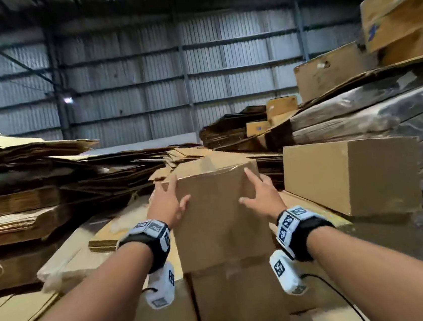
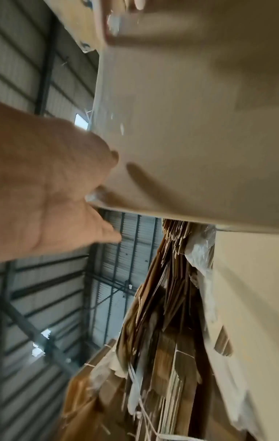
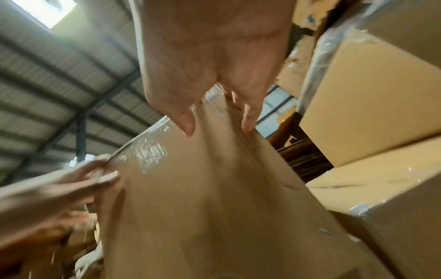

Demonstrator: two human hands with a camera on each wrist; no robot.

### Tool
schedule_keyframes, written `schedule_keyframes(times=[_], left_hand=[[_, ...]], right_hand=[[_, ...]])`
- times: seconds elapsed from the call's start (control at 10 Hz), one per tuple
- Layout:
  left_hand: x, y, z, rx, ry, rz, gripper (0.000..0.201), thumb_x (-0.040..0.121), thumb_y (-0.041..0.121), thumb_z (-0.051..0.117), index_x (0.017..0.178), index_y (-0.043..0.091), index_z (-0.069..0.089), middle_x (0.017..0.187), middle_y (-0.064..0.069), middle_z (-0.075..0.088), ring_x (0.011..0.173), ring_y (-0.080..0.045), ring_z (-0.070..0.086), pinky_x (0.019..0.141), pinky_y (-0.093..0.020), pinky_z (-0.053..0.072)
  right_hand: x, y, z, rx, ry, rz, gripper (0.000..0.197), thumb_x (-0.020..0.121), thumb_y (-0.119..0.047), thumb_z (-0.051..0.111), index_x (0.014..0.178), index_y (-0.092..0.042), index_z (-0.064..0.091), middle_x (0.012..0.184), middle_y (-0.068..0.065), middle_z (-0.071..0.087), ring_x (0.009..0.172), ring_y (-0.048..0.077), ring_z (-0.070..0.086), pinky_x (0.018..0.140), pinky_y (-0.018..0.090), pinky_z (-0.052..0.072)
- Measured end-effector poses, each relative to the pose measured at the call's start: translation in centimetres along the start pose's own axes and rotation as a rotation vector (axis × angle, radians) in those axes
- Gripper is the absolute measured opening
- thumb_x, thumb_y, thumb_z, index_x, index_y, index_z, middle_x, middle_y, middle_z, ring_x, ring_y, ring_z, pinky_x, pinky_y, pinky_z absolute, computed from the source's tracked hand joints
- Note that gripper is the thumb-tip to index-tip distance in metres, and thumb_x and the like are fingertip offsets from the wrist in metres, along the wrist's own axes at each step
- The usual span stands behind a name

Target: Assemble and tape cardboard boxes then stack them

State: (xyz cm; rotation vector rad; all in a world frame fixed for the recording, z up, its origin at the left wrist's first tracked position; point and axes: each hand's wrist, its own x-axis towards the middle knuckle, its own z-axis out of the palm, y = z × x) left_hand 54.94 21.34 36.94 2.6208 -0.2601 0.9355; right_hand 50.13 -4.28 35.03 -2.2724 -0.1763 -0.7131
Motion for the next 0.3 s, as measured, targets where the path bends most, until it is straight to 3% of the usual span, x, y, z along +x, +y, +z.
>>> schedule_keyframes(times=[0.1,0.2,0.3], left_hand=[[1.4,-0.8,0.6,0.119,-0.066,-0.023,0.086,0.098,0.057,0.051,0.16,0.037,-0.005,0.165,-0.024,0.005,0.146,-0.049,0.023,0.118,-0.056,0.029],[1.1,-1.1,-1.2,0.209,-0.126,0.028,0.088,0.098,0.062,0.045,0.158,0.038,-0.015,0.167,-0.019,-0.013,0.154,-0.043,-0.001,0.121,-0.06,0.019],[-0.7,-0.7,-3.4,0.187,0.037,0.213,0.087,0.098,0.068,0.031,0.162,0.023,-0.006,0.168,-0.019,-0.006,0.155,-0.035,-0.001,0.125,-0.053,0.015]], right_hand=[[1.0,1.7,2.1,-0.022,-0.05,0.008,0.091,0.095,-0.025,0.068,0.16,-0.042,0.008,0.169,0.009,-0.005,0.152,0.03,0.023,0.117,0.037,0.03],[0.6,1.6,1.5,-0.106,-0.06,-0.001,0.09,0.094,-0.036,0.068,0.16,-0.042,0.007,0.17,0.008,-0.005,0.152,0.031,0.025,0.118,0.04,0.031],[-0.9,-0.6,0.3,-0.188,0.02,-0.097,0.093,0.093,-0.046,0.066,0.162,-0.035,0.004,0.17,0.008,-0.003,0.152,0.029,0.025,0.115,0.042,0.036]])
